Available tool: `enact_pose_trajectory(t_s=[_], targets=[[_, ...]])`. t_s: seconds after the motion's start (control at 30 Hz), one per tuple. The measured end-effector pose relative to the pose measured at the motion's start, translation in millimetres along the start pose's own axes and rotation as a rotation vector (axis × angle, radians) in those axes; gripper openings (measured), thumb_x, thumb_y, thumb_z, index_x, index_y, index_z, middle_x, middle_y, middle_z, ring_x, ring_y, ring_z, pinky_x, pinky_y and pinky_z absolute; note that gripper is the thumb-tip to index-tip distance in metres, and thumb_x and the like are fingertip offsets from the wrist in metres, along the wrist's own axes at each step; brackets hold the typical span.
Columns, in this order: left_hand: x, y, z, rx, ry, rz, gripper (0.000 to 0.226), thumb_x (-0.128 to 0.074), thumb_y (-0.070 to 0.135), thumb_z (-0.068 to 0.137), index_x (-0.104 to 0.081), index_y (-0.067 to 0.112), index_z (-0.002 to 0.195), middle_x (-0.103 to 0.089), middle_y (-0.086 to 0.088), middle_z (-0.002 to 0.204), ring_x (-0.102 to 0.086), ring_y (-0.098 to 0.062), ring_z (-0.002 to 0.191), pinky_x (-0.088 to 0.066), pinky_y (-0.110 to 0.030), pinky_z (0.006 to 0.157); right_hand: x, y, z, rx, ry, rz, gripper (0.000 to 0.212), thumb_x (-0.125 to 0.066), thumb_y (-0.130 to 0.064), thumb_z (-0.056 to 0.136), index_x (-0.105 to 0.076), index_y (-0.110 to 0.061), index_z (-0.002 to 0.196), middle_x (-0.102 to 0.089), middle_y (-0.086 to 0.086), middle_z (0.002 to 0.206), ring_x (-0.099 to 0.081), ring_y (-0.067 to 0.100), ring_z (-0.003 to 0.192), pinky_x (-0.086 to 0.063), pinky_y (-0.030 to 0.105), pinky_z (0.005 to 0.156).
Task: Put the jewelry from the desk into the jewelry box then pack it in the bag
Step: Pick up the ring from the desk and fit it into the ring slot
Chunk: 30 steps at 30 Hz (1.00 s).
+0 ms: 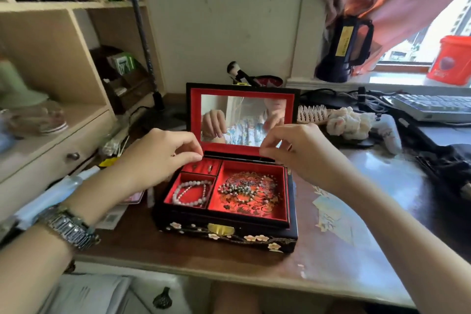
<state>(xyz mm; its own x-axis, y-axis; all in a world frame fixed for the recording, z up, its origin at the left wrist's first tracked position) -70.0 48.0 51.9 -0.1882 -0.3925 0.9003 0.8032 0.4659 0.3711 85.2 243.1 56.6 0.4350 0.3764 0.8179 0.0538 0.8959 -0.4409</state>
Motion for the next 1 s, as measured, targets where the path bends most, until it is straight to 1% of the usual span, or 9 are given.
enact_pose_trajectory(t_s=[0.1, 0.2, 0.33, 0.5, 0.57, 0.63, 0.8, 0.87, 1.0], targets=[[0.9, -16.4, -7.4, 0.028, -0.015, -0.002, 0.004, -0.064, 0.035, 0.085, -0.067, 0.033, 0.086, -0.070, 0.013, 0.086, -0.063, -0.002, 0.082, -0.053, -0.036, 0.078, -13.6, -7.4, 11.4, 0.026, 0.000, -0.013, 0.005, -0.068, -0.020, 0.085, -0.072, -0.020, 0.086, -0.060, -0.017, 0.075, -0.052, -0.009, 0.066, -0.040, 0.001, 0.065], [-0.7, -24.5, -13.1, 0.018, -0.016, -0.018, 0.004, -0.065, 0.033, 0.085, -0.067, 0.035, 0.083, -0.069, 0.016, 0.083, -0.062, 0.000, 0.079, -0.053, -0.032, 0.075, -24.4, -15.0, 21.9, 0.065, -0.002, 0.015, 0.004, -0.069, -0.016, 0.083, -0.073, -0.018, 0.084, -0.056, -0.022, 0.071, -0.054, -0.013, 0.069, -0.039, 0.001, 0.065], [-6.2, -27.8, -14.5, -0.017, -0.002, -0.045, 0.006, -0.067, 0.031, 0.083, -0.073, 0.031, 0.085, -0.070, 0.017, 0.084, -0.062, 0.000, 0.079, -0.053, -0.033, 0.074, -34.8, -24.3, 32.4, 0.139, -0.012, 0.023, 0.004, -0.070, -0.014, 0.082, -0.074, -0.015, 0.083, -0.049, -0.025, 0.070, -0.054, -0.007, 0.070, -0.043, 0.008, 0.067], [-12.5, -30.3, -12.3, -0.054, 0.023, -0.071, 0.009, -0.067, 0.026, 0.084, -0.073, 0.027, 0.092, -0.068, 0.015, 0.092, -0.062, -0.003, 0.083, -0.053, -0.032, 0.077, -48.9, -35.4, 42.4, 0.177, 0.000, 0.030, 0.004, -0.071, -0.015, 0.081, -0.075, -0.013, 0.083, -0.056, -0.023, 0.070, -0.056, -0.013, 0.071, -0.042, 0.003, 0.070], [-15.5, -32.6, -11.2, -0.076, 0.023, -0.075, 0.010, -0.066, 0.024, 0.085, -0.072, 0.027, 0.093, -0.065, 0.015, 0.093, -0.060, -0.005, 0.083, -0.053, -0.033, 0.075, -55.1, -38.3, 46.2, 0.178, -0.022, 0.034, 0.007, -0.070, -0.018, 0.083, -0.075, -0.014, 0.086, -0.068, -0.010, 0.078, -0.060, -0.003, 0.070, -0.048, 0.013, 0.073], [-17.3, -35.1, -10.4, -0.092, 0.017, -0.071, 0.010, -0.065, 0.024, 0.086, -0.071, 0.027, 0.094, -0.063, 0.016, 0.093, -0.058, -0.004, 0.083, -0.053, -0.033, 0.073, -60.7, -39.9, 50.1, 0.155, -0.049, 0.057, 0.009, -0.069, -0.020, 0.084, -0.075, -0.015, 0.089, -0.072, -0.003, 0.087, -0.063, 0.004, 0.075, -0.051, 0.021, 0.075], [-16.8, -39.8, -10.4, -0.109, 0.039, -0.089, 0.011, -0.065, 0.023, 0.085, -0.072, 0.025, 0.094, -0.057, 0.021, 0.087, -0.056, 0.000, 0.077, -0.046, -0.021, 0.067, -72.7, -45.6, 56.3, 0.161, -0.088, 0.082, 0.011, -0.067, -0.021, 0.086, -0.074, -0.014, 0.091, -0.072, -0.003, 0.087, -0.064, 0.006, 0.075, -0.049, 0.015, 0.076], [-16.7, -42.0, -10.0, -0.115, 0.041, -0.097, 0.011, -0.066, 0.022, 0.085, -0.072, 0.024, 0.094, -0.059, 0.019, 0.088, -0.058, -0.002, 0.078, -0.046, -0.020, 0.066, -77.0, -45.6, 58.1, 0.165, -0.099, 0.073, 0.011, -0.067, -0.021, 0.085, -0.074, -0.014, 0.091, -0.072, -0.004, 0.085, -0.064, 0.006, 0.073, -0.048, 0.013, 0.075], [-18.1, -43.4, -9.1, -0.128, 0.039, -0.103, 0.011, -0.067, 0.020, 0.085, -0.072, 0.023, 0.094, -0.061, 0.016, 0.090, -0.055, 0.005, 0.077, -0.038, -0.010, 0.066, -82.4, -41.3, 61.6, 0.133, -0.113, 0.075, 0.012, -0.067, -0.022, 0.085, -0.074, -0.015, 0.091, -0.072, -0.004, 0.084, -0.064, 0.007, 0.075, -0.050, 0.019, 0.074]])
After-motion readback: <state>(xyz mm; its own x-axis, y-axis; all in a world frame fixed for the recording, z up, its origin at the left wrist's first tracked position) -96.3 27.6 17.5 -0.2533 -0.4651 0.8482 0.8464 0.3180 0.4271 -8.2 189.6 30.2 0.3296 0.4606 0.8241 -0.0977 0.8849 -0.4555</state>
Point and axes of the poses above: each hand's wrist, its own z-axis towards the middle knuckle, its own x-axis out of the back of the hand, y = z × x, the point moved 1 cm from there along z, towards the middle knuckle
